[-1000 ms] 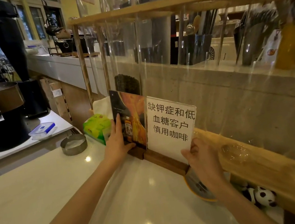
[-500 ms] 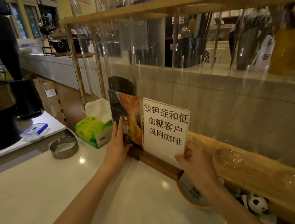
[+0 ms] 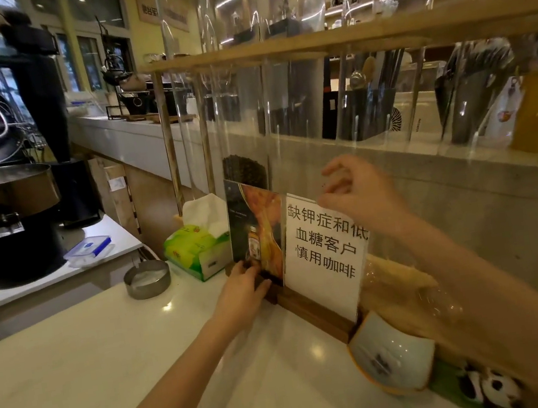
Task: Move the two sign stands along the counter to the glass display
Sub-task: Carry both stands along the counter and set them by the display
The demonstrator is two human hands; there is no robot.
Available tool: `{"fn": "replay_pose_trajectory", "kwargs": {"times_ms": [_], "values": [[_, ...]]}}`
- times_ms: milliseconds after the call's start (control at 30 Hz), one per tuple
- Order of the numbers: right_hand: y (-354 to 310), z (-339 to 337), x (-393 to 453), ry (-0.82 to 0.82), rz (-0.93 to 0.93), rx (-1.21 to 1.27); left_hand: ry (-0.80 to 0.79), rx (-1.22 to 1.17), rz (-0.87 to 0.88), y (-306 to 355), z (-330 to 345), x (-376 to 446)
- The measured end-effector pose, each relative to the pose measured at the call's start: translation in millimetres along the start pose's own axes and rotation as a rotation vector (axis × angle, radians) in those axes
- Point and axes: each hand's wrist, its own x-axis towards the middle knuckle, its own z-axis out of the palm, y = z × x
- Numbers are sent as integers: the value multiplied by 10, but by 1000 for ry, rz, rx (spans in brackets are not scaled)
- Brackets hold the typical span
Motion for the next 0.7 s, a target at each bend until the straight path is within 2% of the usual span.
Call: {"fn": "replay_pose_trajectory", "kwargs": {"times_ms": [167,333,433,700], "values": [[-184,200,404,-311,-104,-271,-9,-21,55,-69,32,-54],[-235,491,584,-420,-94,-329,33,-51,105,-112,57,-70],[-237,579,611,-451,-74,-379,75,-78,114,-116,71,-81],[-215,637,628,-393,-73,-358,99,-38,86,-117,101,-81]]}}
